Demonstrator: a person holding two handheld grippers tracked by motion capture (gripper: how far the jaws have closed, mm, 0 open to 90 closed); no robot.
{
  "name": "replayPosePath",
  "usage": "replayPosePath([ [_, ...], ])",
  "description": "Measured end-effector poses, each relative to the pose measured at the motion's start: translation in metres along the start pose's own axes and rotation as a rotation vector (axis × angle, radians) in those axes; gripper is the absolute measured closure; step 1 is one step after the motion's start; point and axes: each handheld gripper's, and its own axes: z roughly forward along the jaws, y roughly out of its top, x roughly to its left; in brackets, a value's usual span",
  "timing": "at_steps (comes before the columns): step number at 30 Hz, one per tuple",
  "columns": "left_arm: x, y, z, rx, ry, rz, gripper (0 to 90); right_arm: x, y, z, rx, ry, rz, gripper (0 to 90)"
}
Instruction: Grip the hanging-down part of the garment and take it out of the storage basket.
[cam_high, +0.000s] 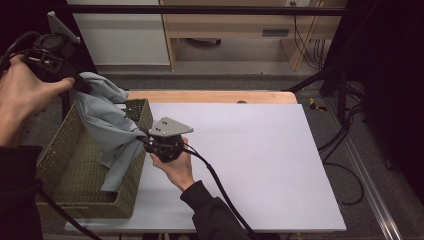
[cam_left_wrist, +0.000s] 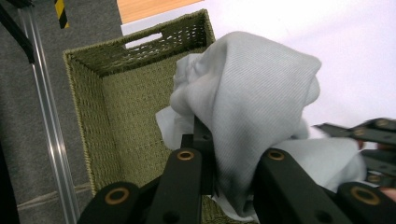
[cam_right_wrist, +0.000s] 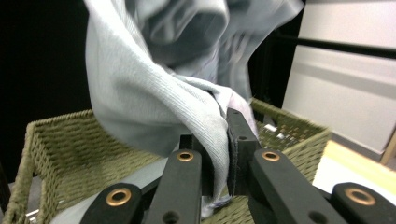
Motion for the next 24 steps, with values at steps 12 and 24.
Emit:
replayPosePath([
  [12, 0.000, 0.000, -0.001, -0.009, -0.006, -0.003, 82.4, -0.012, 0.044, -0.043, -0.104, -0.077, -0.052, 85.1],
  [24, -0.010, 0.002, -0.002, -0.024, -0.034, 0.017, 82.4, -0.020, 0.081, -0.081, -0.180, -0.157, -0.113, 85.1],
])
